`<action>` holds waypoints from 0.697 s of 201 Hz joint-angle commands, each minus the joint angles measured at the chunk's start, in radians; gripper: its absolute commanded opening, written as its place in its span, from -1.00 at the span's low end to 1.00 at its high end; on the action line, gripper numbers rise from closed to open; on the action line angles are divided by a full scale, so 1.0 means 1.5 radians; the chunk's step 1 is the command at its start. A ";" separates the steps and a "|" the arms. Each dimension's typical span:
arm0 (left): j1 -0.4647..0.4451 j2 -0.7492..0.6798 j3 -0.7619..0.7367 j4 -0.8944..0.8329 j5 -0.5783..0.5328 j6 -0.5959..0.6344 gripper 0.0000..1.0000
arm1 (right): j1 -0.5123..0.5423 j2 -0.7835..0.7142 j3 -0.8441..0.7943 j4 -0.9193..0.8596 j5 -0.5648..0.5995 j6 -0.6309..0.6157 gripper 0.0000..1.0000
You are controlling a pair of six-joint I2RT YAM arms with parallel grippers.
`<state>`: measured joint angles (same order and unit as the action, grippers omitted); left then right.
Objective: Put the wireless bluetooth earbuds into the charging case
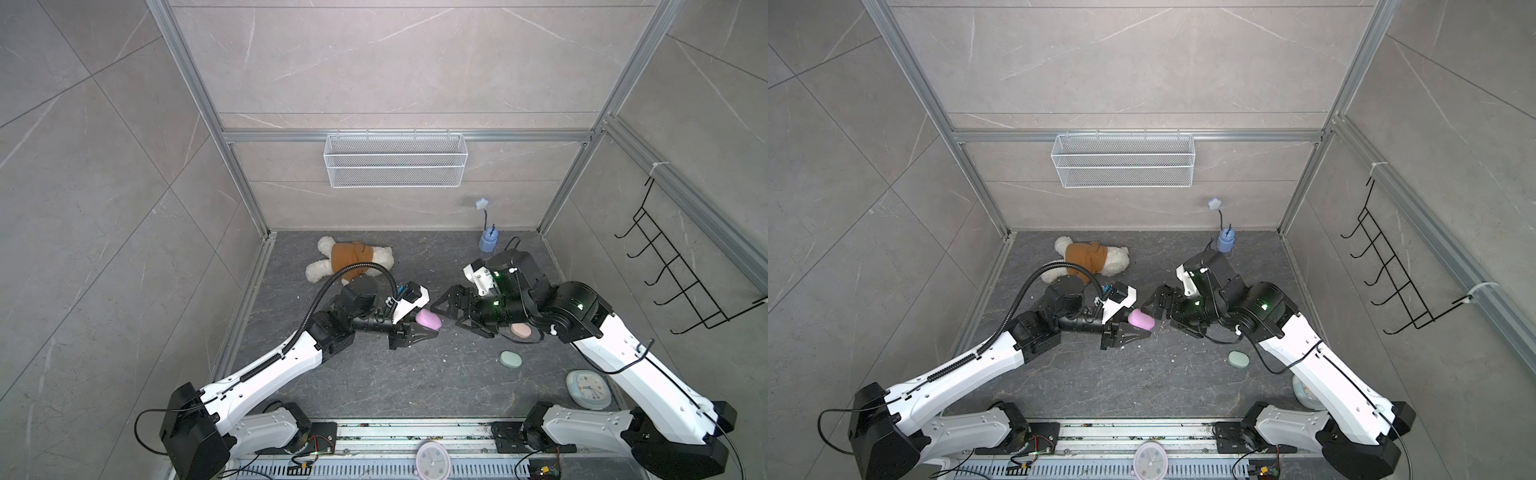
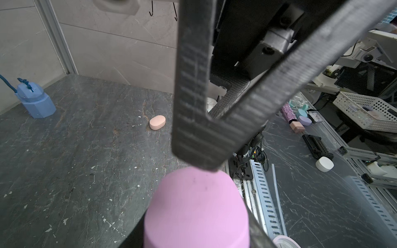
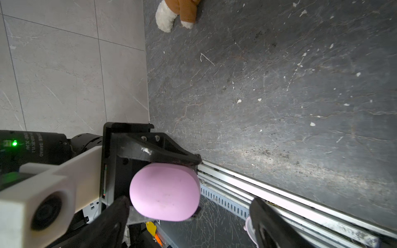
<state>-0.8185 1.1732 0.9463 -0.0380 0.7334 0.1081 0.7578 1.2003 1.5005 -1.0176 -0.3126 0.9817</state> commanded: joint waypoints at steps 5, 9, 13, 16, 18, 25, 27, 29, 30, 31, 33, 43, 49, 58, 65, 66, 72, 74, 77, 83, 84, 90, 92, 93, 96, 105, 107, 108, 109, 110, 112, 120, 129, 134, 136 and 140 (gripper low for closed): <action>-0.004 0.008 0.033 -0.043 -0.005 0.041 -0.36 | -0.002 0.008 -0.024 0.056 -0.043 0.016 0.84; -0.005 0.009 0.034 -0.044 -0.005 0.041 -0.36 | -0.002 0.009 -0.028 0.061 -0.046 0.018 0.84; -0.005 0.009 0.035 -0.046 -0.005 0.042 -0.36 | -0.002 0.011 -0.031 0.066 -0.047 0.022 0.84; -0.005 0.010 0.036 -0.047 -0.005 0.044 -0.36 | -0.001 0.011 -0.033 0.069 -0.048 0.024 0.84; -0.005 0.011 0.036 -0.048 -0.005 0.043 -0.36 | -0.002 0.011 -0.035 0.072 -0.049 0.026 0.84; -0.007 0.012 0.038 -0.050 -0.004 0.045 -0.36 | -0.002 0.013 -0.043 0.082 -0.055 0.031 0.84; -0.006 0.012 0.039 -0.050 -0.005 0.045 -0.36 | -0.002 0.013 -0.045 0.084 -0.056 0.033 0.84; -0.006 0.012 0.038 -0.050 -0.004 0.046 -0.36 | -0.001 0.013 -0.048 0.087 -0.057 0.035 0.84; -0.006 0.012 0.038 -0.050 -0.005 0.045 -0.36 | -0.002 0.013 -0.049 0.088 -0.057 0.036 0.84; -0.006 0.012 0.039 -0.050 -0.005 0.046 -0.36 | -0.002 0.013 -0.049 0.088 -0.058 0.037 0.84; -0.007 0.012 0.038 -0.050 -0.005 0.046 -0.36 | -0.001 0.013 -0.053 0.090 -0.058 0.039 0.84; -0.007 0.012 0.038 -0.051 -0.006 0.047 -0.36 | -0.002 0.014 -0.063 0.101 -0.063 0.045 0.84; -0.007 0.011 0.038 -0.050 -0.007 0.047 -0.36 | 0.000 0.013 -0.070 0.105 -0.066 0.050 0.83; -0.008 0.010 0.040 -0.049 -0.006 0.049 -0.36 | -0.001 0.013 -0.078 0.111 -0.070 0.054 0.83; -0.008 0.011 0.040 -0.050 -0.007 0.049 -0.36 | -0.001 0.015 -0.084 0.118 -0.074 0.054 0.82; -0.008 0.011 0.039 -0.050 -0.007 0.049 -0.36 | -0.001 0.015 -0.085 0.118 -0.074 0.054 0.82; -0.008 0.011 0.040 -0.049 -0.008 0.049 -0.36 | 0.001 0.014 -0.088 0.121 -0.076 0.054 0.82; -0.008 0.011 0.040 -0.049 -0.007 0.049 -0.36 | 0.000 0.015 -0.089 0.122 -0.076 0.054 0.82; -0.008 0.011 0.039 -0.049 -0.008 0.049 -0.36 | 0.001 0.014 -0.091 0.123 -0.077 0.070 0.82; -0.008 0.012 0.040 -0.050 -0.008 0.049 -0.36 | 0.002 0.015 -0.094 0.127 -0.080 0.074 0.81; -0.008 0.012 0.041 -0.049 -0.008 0.050 -0.36 | 0.003 0.015 -0.095 0.128 -0.080 0.074 0.81; -0.008 0.013 0.040 -0.049 -0.007 0.050 -0.36 | 0.003 0.016 -0.096 0.131 -0.082 0.076 0.80; -0.009 0.013 0.041 -0.049 -0.007 0.050 -0.36 | 0.004 0.016 -0.097 0.132 -0.082 0.077 0.80; -0.009 0.013 0.041 -0.049 -0.007 0.050 -0.36 | 0.005 0.016 -0.097 0.132 -0.082 0.078 0.80; -0.009 0.014 0.041 -0.049 -0.007 0.050 -0.36 | 0.005 0.018 -0.097 0.133 -0.083 0.079 0.79; -0.009 0.015 0.040 -0.049 -0.007 0.050 -0.36 | 0.007 0.019 -0.097 0.135 -0.084 0.079 0.78; -0.009 0.015 0.040 -0.049 -0.007 0.050 -0.36 | 0.007 0.019 -0.097 0.135 -0.084 0.080 0.78; -0.009 0.015 0.040 -0.049 -0.007 0.050 -0.36 | 0.008 0.020 -0.097 0.135 -0.085 0.080 0.78; -0.010 0.015 0.041 -0.049 -0.007 0.050 -0.36 | 0.008 0.021 -0.098 0.135 -0.085 0.079 0.77; -0.009 0.015 0.040 -0.049 -0.006 0.050 -0.36 | 0.008 0.020 -0.098 0.135 -0.085 0.079 0.77; -0.009 0.015 0.040 -0.048 -0.007 0.050 -0.36 | 0.009 0.021 -0.097 0.134 -0.085 0.080 0.76; -0.009 0.016 0.040 -0.048 -0.007 0.050 -0.36 | 0.009 0.022 -0.098 0.135 -0.087 0.081 0.73; -0.010 0.016 0.040 -0.048 -0.007 0.050 -0.36 | 0.010 0.023 -0.099 0.136 -0.088 0.082 0.69; -0.009 0.016 0.039 -0.047 -0.007 0.050 -0.36 | 0.009 0.023 -0.098 0.136 -0.090 0.082 0.66; -0.009 0.016 0.040 -0.047 -0.007 0.050 -0.36 | 0.010 0.024 -0.098 0.136 -0.090 0.082 0.65; -0.009 0.016 0.039 -0.047 -0.007 0.050 -0.36 | 0.011 0.023 -0.099 0.137 -0.091 0.083 0.64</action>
<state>-0.8268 1.1988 0.9623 -0.1230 0.7235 0.1505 0.7658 1.2243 1.3647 -0.8333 -0.4316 1.0885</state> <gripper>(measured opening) 0.415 0.838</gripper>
